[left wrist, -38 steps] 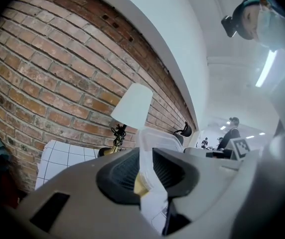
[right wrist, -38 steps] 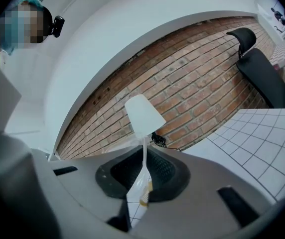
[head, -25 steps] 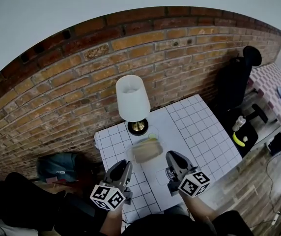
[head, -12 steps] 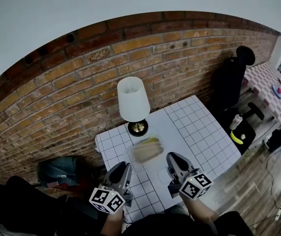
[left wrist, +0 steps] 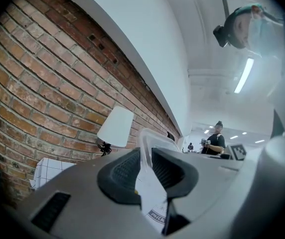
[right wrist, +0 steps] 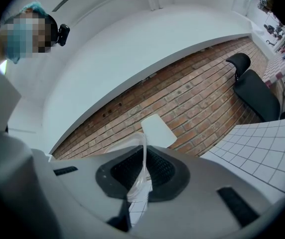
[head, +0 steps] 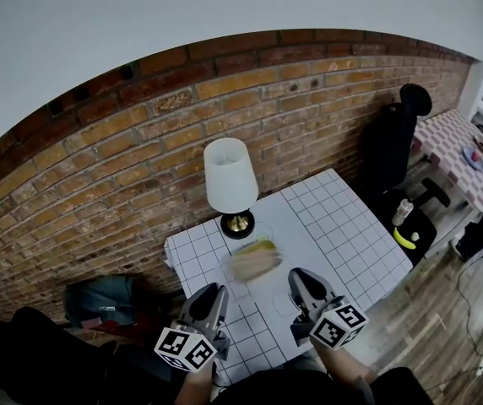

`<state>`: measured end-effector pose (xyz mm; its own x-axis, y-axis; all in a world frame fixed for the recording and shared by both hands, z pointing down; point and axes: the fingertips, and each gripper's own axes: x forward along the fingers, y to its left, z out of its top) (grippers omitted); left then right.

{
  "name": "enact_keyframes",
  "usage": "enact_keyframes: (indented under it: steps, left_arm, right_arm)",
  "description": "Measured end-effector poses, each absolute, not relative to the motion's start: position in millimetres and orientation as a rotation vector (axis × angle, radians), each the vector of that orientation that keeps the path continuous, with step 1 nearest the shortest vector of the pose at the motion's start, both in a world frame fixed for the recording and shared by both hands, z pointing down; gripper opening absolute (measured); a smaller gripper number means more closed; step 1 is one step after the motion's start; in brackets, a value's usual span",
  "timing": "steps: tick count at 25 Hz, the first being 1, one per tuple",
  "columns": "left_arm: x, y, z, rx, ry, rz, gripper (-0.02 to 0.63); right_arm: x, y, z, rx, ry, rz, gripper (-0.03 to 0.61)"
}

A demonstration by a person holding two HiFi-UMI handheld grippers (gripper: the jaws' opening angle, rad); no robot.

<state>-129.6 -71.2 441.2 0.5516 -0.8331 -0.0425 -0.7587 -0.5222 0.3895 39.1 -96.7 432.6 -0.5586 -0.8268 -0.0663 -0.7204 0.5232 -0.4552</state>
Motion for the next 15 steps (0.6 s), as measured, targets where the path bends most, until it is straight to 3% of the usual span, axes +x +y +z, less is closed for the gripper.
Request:
enact_keyframes:
  steps: [15]
  left_arm:
    - [-127.7,-60.1,440.2,2.479,-1.293,-0.329,0.078]
  right_arm:
    - [40.9,-84.5,429.1,-1.331,2.478,-0.524,0.018]
